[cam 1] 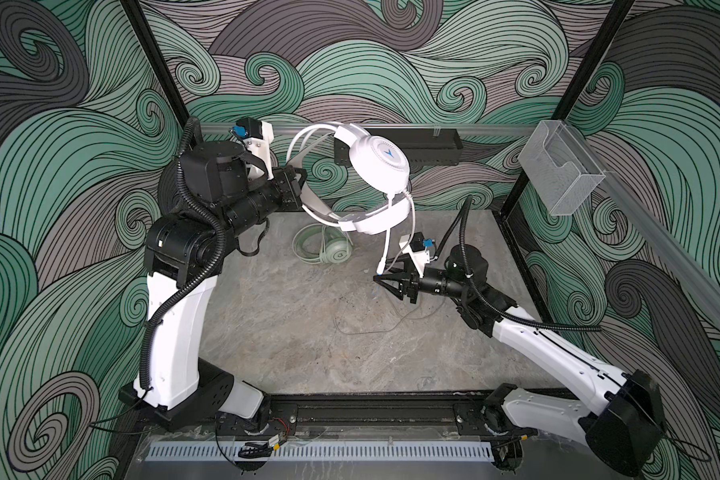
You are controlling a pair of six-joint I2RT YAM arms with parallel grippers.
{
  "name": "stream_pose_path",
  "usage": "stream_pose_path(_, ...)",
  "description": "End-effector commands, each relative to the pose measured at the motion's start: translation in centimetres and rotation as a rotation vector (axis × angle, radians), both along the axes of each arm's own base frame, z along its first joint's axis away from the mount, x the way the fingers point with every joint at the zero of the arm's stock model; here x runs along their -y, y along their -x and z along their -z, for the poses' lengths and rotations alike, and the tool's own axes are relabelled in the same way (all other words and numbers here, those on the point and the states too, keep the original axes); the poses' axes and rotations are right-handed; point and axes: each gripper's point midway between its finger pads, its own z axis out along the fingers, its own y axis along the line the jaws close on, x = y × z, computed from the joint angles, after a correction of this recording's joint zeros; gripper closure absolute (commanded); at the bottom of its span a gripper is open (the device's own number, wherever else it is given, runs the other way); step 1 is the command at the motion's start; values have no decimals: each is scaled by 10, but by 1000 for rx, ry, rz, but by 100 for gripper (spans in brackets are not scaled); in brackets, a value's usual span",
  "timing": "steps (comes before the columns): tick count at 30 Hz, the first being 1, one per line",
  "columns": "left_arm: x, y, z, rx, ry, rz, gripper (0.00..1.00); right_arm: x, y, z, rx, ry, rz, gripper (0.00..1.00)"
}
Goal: Wrap the headphones
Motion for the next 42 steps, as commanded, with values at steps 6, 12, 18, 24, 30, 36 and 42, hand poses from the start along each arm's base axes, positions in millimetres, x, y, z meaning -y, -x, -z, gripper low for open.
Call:
stream_pose_path(6,1,-3,-19,26,144,28,100,2,1,-18,58,-48,11,47)
stream_pose_path(12,-2,-4,-13,11,147,18,100,-3,-5,-18,49,-51,8,42)
stream_pose_path(18,-1,-11,-6,-5,153,20,100,-9,-7,-20,22,-80,-16,38)
stream_pose_path(24,-2,-12,-4,-11,157,21,100,-9,-16,-8,-6,-86,23,39)
stream_pose_path(30,-8,-3,-5,-2,173,16,100,-14,-19,-11,-7,-87,7,54)
stream_pose_path(36,-12,-3,-4,-5,180,9,100,-14,-17,-11,-2,-77,-2,75)
stream_pose_path(42,-15,-6,2,-18,188,-4,100,-3,-10,-10,37,-14,21,96)
